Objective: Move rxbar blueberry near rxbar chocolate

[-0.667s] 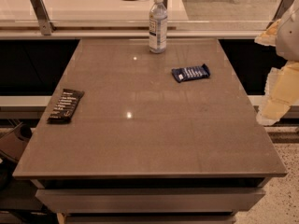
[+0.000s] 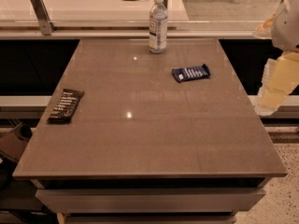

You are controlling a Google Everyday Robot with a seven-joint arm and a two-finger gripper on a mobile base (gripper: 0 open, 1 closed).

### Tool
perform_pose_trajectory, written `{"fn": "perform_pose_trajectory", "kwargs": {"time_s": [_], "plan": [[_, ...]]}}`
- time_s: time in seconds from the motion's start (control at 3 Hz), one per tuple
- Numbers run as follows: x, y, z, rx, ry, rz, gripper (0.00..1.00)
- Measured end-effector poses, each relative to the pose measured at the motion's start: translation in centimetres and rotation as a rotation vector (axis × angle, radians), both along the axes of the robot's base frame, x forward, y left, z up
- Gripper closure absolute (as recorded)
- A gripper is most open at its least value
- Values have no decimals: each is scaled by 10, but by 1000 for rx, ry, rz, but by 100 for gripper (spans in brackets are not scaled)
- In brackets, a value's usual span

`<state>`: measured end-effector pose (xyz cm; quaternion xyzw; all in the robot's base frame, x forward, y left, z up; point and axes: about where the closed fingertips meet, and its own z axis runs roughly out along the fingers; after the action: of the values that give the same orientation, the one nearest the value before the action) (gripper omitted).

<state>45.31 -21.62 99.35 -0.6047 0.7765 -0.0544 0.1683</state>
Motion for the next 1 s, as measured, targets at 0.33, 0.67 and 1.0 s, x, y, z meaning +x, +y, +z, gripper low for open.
{"fn": "perform_pose_trajectory", "kwargs": {"time_s": [0.33, 0.67, 1.0], "plan": [[25, -6, 5, -33, 6, -4, 0], [52, -12, 5, -44, 10, 1, 0], [86, -15, -5, -17, 20, 25, 0]]}}
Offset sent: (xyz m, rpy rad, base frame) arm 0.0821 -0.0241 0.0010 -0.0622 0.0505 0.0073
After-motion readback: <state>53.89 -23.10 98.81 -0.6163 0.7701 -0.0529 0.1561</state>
